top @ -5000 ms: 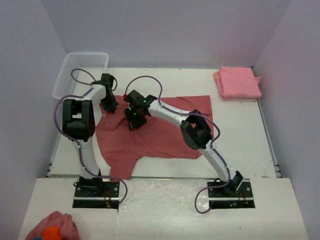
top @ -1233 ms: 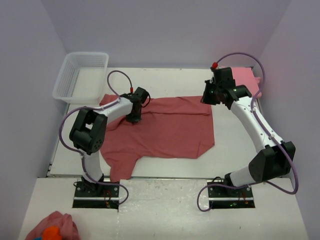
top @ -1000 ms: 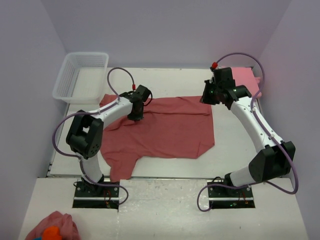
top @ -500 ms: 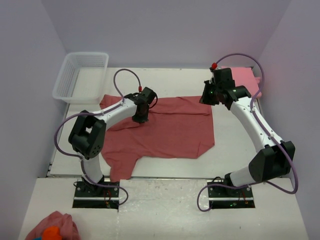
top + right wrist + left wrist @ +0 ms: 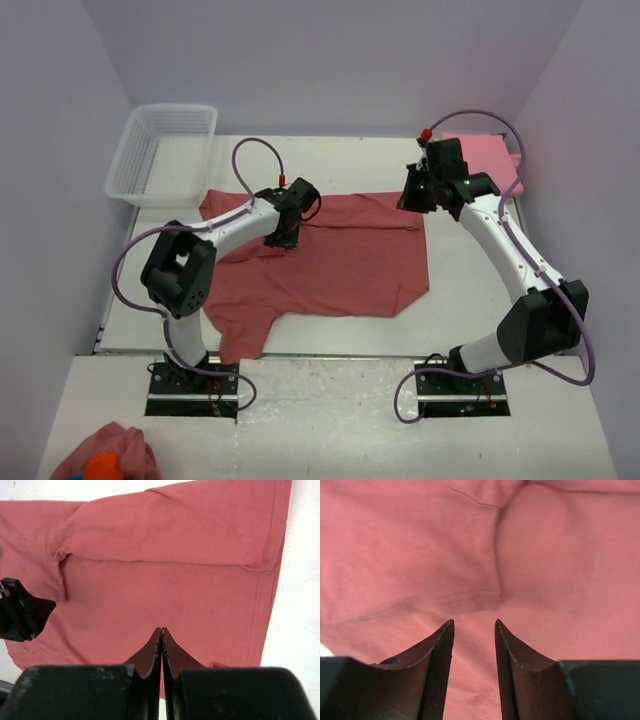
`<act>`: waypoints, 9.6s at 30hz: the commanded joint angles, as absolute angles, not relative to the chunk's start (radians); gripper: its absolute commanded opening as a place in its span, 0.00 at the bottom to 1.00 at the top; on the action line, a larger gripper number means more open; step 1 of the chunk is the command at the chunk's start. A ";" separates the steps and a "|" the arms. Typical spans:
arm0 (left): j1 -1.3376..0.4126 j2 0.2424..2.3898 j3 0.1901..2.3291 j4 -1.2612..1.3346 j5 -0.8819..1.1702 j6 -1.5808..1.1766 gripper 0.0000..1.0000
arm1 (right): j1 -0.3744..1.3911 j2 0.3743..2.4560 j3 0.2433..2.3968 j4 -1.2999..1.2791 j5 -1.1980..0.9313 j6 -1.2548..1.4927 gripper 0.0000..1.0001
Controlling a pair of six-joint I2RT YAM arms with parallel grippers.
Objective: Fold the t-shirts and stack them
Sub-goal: Fold the flattened tshirt in 1/3 of the way, then grap the side of the flattened tshirt closest away from the robot with both arms
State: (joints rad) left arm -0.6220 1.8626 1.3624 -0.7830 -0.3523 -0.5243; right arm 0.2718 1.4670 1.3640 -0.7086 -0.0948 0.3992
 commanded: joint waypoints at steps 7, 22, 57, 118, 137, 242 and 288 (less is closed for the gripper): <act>-0.571 1.870 1.573 -0.877 -0.505 -0.560 0.00 | 0.267 1.574 1.391 -0.667 -0.094 0.367 0.00; -0.400 1.901 1.623 -0.827 -0.287 -0.500 0.00 | 0.319 1.568 1.223 -0.663 -0.037 0.446 0.00; -0.400 1.635 1.422 -0.724 -0.051 -0.449 0.00 | 0.460 1.586 0.945 -0.782 0.244 0.782 0.50; -0.572 1.392 1.118 -1.049 -0.419 -1.081 0.27 | 0.523 1.526 0.940 -0.661 0.230 0.733 0.00; -0.577 1.410 0.885 -1.319 -0.365 -1.419 0.54 | 0.528 1.421 0.914 -0.634 0.156 0.707 0.00; -0.342 1.396 1.032 -1.025 -0.227 -1.219 0.59 | 0.476 1.594 1.207 -0.759 0.176 0.586 0.00; -0.210 1.293 0.821 -0.905 -0.195 -1.138 0.37 | 0.425 1.551 1.143 -0.704 0.086 0.552 0.00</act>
State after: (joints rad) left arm -0.2188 1.3151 0.8051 -0.9272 -0.1928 -1.1580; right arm 0.4290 1.5803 1.1446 -0.7277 0.1070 0.5606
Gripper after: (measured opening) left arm 0.396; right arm 0.007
